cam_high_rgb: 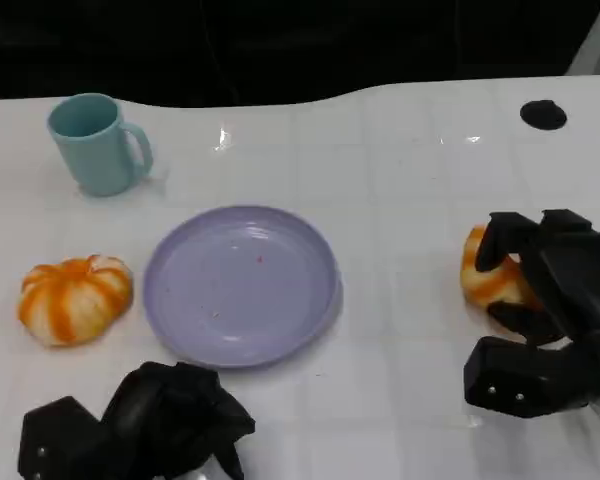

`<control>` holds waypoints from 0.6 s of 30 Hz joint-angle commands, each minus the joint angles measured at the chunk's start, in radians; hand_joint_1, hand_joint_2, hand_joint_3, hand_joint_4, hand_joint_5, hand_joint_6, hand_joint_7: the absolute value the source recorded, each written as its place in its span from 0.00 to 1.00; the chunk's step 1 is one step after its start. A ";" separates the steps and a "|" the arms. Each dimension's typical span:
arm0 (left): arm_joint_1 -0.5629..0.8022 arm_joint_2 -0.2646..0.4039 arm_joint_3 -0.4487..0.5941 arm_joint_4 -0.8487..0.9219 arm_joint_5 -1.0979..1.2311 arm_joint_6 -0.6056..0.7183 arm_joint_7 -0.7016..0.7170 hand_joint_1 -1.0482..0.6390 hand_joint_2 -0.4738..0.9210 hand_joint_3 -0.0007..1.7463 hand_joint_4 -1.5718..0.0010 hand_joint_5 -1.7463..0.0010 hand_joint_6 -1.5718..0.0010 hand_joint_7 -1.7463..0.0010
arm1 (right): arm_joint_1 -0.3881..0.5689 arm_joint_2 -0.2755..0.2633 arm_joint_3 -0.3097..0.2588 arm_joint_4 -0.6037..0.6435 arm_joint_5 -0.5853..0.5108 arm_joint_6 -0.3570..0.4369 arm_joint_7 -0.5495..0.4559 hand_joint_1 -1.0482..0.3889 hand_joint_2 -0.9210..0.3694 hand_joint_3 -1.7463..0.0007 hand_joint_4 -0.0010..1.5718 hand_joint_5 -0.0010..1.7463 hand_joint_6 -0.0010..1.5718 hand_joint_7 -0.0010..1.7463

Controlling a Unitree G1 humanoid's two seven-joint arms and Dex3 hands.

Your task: Grasp the bread from the table and place it into the plate.

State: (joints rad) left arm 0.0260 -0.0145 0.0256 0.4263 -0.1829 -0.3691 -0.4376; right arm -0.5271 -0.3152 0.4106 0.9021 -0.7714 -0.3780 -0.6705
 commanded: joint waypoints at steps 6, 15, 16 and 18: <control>0.003 0.013 0.006 0.004 -0.001 0.005 0.011 0.00 0.93 0.00 0.07 0.41 0.03 0.67 | 0.021 0.004 -0.018 -0.122 0.053 -0.053 0.017 0.64 0.46 0.21 0.63 1.00 0.47 1.00; -0.004 0.008 0.002 0.011 0.004 0.002 0.013 0.00 0.93 0.00 0.07 0.41 0.03 0.67 | 0.066 0.058 -0.028 -0.321 0.132 -0.081 0.160 0.65 0.53 0.14 0.63 1.00 0.49 0.98; -0.004 0.008 0.002 0.011 0.003 0.003 0.013 0.00 0.93 0.00 0.07 0.41 0.03 0.67 | 0.070 0.067 -0.028 -0.338 0.143 -0.084 0.177 0.66 0.54 0.13 0.63 1.00 0.49 0.98; -0.006 0.007 0.003 0.013 -0.001 0.002 0.009 0.00 0.93 0.00 0.07 0.41 0.03 0.67 | 0.072 0.093 -0.026 -0.367 0.167 -0.094 0.214 0.67 0.55 0.11 0.63 1.00 0.49 0.98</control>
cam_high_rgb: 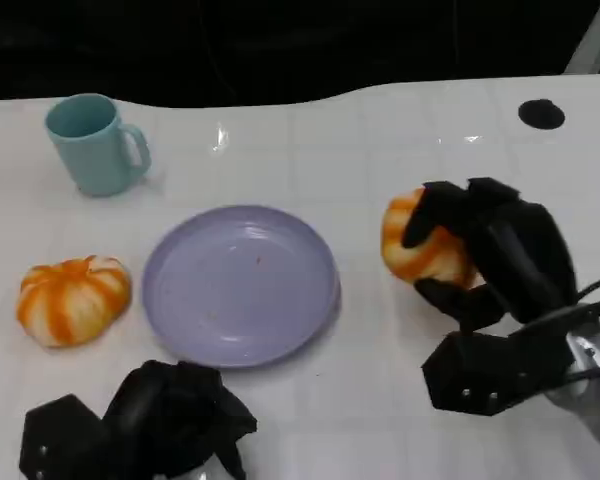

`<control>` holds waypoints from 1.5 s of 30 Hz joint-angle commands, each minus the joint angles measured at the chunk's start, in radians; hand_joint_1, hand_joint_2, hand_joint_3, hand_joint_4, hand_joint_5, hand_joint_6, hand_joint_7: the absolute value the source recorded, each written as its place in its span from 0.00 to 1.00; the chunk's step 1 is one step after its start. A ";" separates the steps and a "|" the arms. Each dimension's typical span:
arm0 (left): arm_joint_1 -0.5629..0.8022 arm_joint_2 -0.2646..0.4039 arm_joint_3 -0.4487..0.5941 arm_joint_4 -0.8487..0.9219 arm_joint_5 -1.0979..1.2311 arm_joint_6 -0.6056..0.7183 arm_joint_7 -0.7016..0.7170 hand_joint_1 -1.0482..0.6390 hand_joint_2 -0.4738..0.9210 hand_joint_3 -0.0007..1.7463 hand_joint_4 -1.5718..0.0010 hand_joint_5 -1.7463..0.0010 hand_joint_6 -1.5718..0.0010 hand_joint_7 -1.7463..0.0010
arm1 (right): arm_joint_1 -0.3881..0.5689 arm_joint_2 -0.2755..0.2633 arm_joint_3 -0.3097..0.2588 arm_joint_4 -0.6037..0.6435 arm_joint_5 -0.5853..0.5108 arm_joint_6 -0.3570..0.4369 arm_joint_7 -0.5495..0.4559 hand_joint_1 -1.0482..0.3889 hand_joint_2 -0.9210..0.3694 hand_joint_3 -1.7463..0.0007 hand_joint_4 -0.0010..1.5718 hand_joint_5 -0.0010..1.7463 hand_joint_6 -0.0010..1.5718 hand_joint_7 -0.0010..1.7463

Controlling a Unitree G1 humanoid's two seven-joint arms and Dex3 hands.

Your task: Grasp the bread from the table and place it into the plate.

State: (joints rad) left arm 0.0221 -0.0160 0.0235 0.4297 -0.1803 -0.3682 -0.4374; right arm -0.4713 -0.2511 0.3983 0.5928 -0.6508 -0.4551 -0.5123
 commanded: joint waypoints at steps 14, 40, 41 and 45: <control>-0.011 0.004 -0.003 0.031 0.006 -0.018 0.008 0.00 0.93 0.00 0.07 0.42 0.03 0.67 | -0.078 0.216 0.022 -0.033 0.060 0.015 0.190 0.64 0.53 0.15 0.61 1.00 0.48 0.98; -0.008 0.004 -0.012 0.026 0.001 -0.015 0.007 0.00 0.92 0.00 0.07 0.43 0.02 0.69 | -0.283 0.330 0.090 0.372 0.038 -0.100 0.193 0.49 0.25 0.64 0.13 0.32 0.28 0.08; -0.008 0.004 -0.012 0.027 0.000 -0.016 0.006 0.00 0.92 0.00 0.07 0.43 0.02 0.69 | -0.278 0.323 0.094 0.357 0.035 -0.095 0.206 0.47 0.20 0.70 0.11 0.30 0.28 0.05; -0.008 0.002 -0.010 0.028 -0.006 -0.015 0.004 0.00 0.92 0.00 0.07 0.43 0.02 0.69 | -0.254 0.298 0.100 0.298 0.031 -0.075 0.248 0.43 0.09 0.85 0.07 0.33 0.26 0.01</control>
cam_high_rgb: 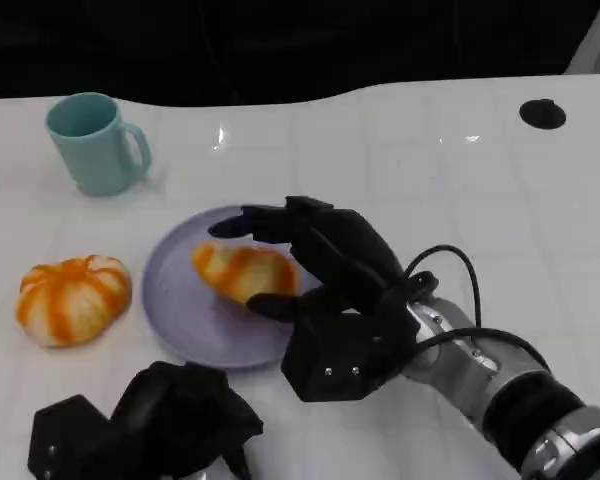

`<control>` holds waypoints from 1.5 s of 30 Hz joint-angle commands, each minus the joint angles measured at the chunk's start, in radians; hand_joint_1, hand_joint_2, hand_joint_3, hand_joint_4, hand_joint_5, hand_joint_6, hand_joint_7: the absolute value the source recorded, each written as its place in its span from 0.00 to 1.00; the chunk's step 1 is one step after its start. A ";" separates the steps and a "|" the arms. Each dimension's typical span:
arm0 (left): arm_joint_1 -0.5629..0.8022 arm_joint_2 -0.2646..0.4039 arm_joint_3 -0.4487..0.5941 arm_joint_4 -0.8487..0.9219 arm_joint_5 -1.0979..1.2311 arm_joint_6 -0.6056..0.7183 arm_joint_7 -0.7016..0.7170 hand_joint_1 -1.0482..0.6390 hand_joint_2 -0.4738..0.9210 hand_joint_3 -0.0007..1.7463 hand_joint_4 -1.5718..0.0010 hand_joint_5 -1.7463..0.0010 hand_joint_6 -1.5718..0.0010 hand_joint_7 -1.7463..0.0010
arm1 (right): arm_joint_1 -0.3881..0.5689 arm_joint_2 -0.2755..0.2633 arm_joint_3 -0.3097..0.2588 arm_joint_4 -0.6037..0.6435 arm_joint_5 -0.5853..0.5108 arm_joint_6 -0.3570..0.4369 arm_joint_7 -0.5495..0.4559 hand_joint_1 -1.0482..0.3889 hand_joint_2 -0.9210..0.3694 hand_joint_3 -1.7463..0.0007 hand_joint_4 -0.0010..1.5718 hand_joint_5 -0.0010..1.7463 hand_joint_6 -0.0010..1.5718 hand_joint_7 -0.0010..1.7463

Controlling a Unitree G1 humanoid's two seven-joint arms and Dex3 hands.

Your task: Grasp the bread from the table and place it into the plate.

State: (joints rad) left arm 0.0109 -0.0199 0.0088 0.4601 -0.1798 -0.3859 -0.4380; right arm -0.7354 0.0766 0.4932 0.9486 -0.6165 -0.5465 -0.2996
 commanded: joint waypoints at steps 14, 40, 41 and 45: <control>-0.003 0.011 0.005 0.001 0.000 0.004 0.008 0.00 0.92 0.00 0.07 0.44 0.02 0.70 | 0.209 -0.169 -0.053 -0.383 0.063 0.049 0.194 0.42 0.00 0.93 0.04 0.39 0.27 0.01; -0.004 0.015 0.012 0.003 -0.006 0.004 0.005 0.00 0.92 0.00 0.06 0.43 0.01 0.71 | 0.610 -0.312 -0.273 -0.655 0.307 -0.158 0.239 0.55 0.08 0.79 0.33 0.68 0.46 0.33; -0.003 0.014 0.012 0.000 -0.005 0.007 0.007 0.00 0.92 0.00 0.06 0.43 0.01 0.71 | 0.618 -0.313 -0.278 -0.648 0.316 -0.172 0.240 0.56 0.14 0.71 0.35 0.71 0.45 0.41; -0.003 0.013 0.010 -0.002 -0.002 0.006 0.010 0.00 0.92 0.00 0.06 0.43 0.01 0.71 | 0.664 -0.316 -0.302 -0.652 0.346 -0.192 0.253 0.60 0.31 0.44 0.41 0.86 0.45 0.60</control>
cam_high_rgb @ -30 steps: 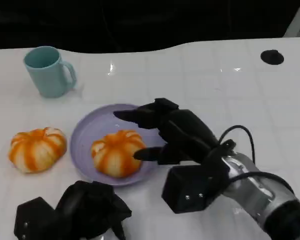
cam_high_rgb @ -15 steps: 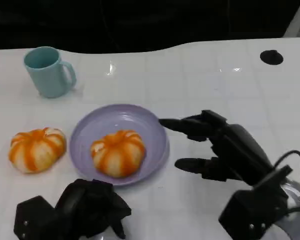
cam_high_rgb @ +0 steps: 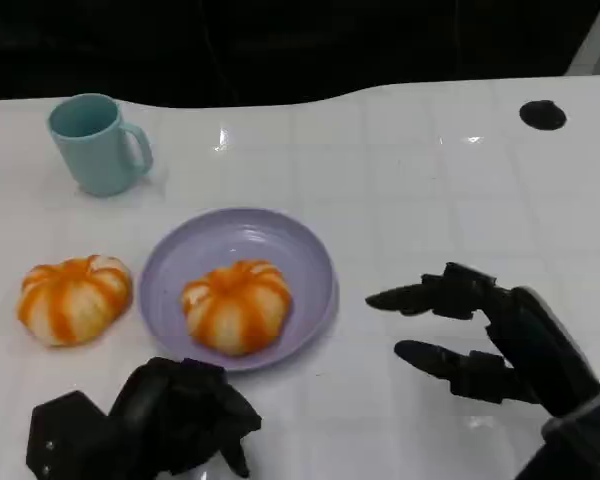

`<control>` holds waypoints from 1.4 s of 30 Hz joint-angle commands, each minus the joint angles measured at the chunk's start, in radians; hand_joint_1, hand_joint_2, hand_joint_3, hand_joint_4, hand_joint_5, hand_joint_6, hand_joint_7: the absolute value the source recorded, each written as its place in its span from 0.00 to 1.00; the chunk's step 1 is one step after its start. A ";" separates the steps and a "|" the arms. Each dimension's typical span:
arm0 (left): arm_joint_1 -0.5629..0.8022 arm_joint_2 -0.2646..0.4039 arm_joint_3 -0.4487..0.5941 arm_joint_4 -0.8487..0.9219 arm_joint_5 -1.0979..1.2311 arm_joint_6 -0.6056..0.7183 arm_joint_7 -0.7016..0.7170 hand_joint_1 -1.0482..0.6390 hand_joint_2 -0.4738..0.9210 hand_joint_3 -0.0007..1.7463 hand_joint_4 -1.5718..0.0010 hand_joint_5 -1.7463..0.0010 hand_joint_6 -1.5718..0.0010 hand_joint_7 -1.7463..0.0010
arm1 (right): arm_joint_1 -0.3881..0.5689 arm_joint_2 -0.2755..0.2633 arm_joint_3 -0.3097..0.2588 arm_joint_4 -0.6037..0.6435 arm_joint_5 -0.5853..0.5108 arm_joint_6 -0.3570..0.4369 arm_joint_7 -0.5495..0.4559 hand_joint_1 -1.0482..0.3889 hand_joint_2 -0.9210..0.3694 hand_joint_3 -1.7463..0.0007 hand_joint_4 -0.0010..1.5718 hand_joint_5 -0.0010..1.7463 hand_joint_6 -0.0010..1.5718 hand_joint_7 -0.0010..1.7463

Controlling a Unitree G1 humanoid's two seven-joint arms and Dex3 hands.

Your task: Grasp the bread from the table and place it into the plate.

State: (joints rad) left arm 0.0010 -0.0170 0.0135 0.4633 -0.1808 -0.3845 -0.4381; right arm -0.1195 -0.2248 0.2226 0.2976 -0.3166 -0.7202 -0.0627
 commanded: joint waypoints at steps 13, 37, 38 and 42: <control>0.005 0.009 0.002 -0.004 0.001 0.001 0.008 0.00 0.92 0.00 0.07 0.43 0.01 0.71 | 0.213 -0.033 -0.079 -0.077 0.070 -0.015 0.063 0.59 0.36 0.33 0.47 1.00 0.42 0.83; -0.020 0.033 0.033 0.053 -0.014 -0.015 -0.021 0.00 0.93 0.00 0.07 0.42 0.01 0.71 | 0.161 0.016 -0.087 0.080 -0.001 -0.053 0.001 0.54 0.36 0.29 0.51 1.00 0.38 0.90; -0.020 0.033 0.034 0.052 -0.018 -0.012 -0.024 0.00 0.92 0.00 0.07 0.42 0.01 0.70 | 0.164 0.017 -0.087 0.072 -0.005 -0.045 0.001 0.54 0.36 0.29 0.52 1.00 0.38 0.90; -0.018 0.034 0.037 0.049 -0.025 -0.008 -0.031 0.00 0.92 0.00 0.07 0.42 0.01 0.70 | 0.164 0.022 -0.088 0.074 -0.015 -0.045 -0.003 0.53 0.38 0.29 0.52 1.00 0.38 0.90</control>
State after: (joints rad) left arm -0.0154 0.0009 0.0402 0.5069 -0.1929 -0.3881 -0.4579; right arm 0.0424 -0.1974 0.1389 0.3768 -0.3316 -0.7673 -0.0543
